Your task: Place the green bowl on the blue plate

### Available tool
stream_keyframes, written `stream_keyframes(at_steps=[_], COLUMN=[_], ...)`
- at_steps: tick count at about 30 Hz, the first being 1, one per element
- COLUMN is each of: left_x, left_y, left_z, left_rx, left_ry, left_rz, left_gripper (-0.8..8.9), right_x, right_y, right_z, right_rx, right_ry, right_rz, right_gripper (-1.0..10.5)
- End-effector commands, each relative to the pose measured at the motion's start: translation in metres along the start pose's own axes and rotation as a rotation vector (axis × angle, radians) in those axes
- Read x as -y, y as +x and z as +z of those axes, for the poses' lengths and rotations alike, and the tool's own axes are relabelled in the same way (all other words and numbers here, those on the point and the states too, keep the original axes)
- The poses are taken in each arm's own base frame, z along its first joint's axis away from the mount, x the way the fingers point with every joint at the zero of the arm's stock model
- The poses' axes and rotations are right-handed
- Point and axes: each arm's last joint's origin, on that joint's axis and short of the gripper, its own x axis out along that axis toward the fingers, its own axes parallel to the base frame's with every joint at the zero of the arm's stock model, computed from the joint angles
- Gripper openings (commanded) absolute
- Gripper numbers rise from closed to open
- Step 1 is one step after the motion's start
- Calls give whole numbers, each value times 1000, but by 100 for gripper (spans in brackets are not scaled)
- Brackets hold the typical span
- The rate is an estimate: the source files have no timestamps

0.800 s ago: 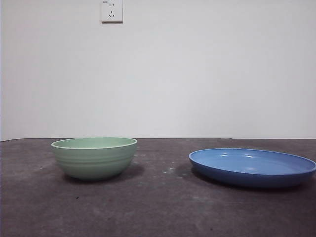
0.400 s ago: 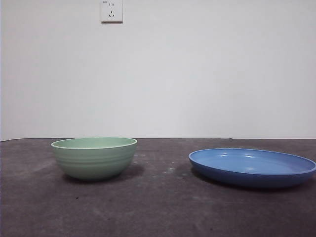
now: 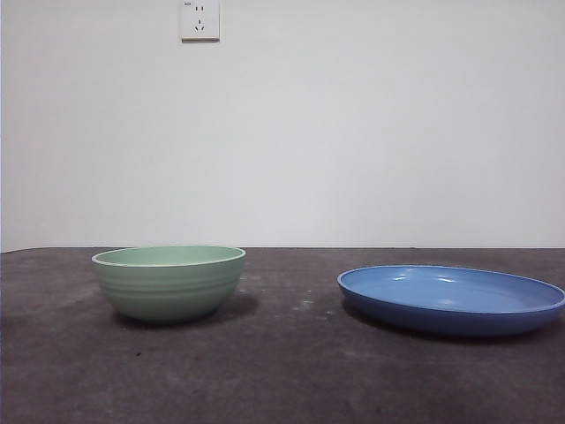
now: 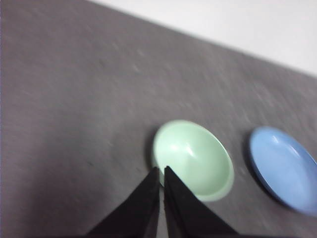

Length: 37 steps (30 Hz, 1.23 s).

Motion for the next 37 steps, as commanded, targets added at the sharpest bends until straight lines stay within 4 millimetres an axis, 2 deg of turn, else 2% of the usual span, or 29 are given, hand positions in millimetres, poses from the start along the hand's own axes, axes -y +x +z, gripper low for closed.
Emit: stream_keyframes(at_steps=[1, 9, 14, 20, 23, 24, 27, 29, 37], left_x=[5, 18, 27, 29, 29, 29, 29, 29, 30], left_y=[2, 0, -5, -6, -6, -6, -6, -6, -2], left_z=[13, 32, 34, 31, 32, 32, 32, 32, 34], left_rx=[-57, -259, -325, -349, -348, -348, -349, -349, -345], left_ry=[70, 140, 183, 199, 197, 196, 192, 193, 177], left_rz=[-67, -171, -248, -266, -265, -265, -264, -264, -268], left_gripper=[15, 15, 14, 19, 70, 116, 325, 399, 407], right_x=[-4, -10, -14, -17, -18, -18, -18, -18, -18], right_y=[2, 12, 16, 16, 15, 15, 15, 15, 15], right_z=[13, 34, 33, 29, 28, 28, 28, 28, 28], right_rx=[-93, -362, -456, -505, -513, -515, -515, -515, -514], right_ry=[-82, -117, -111, -119, -118, -116, -108, -108, -108], right_rz=[25, 125, 193, 220, 222, 223, 220, 220, 220], right_gripper=[8, 8, 8, 8, 36, 78, 295, 362, 363])
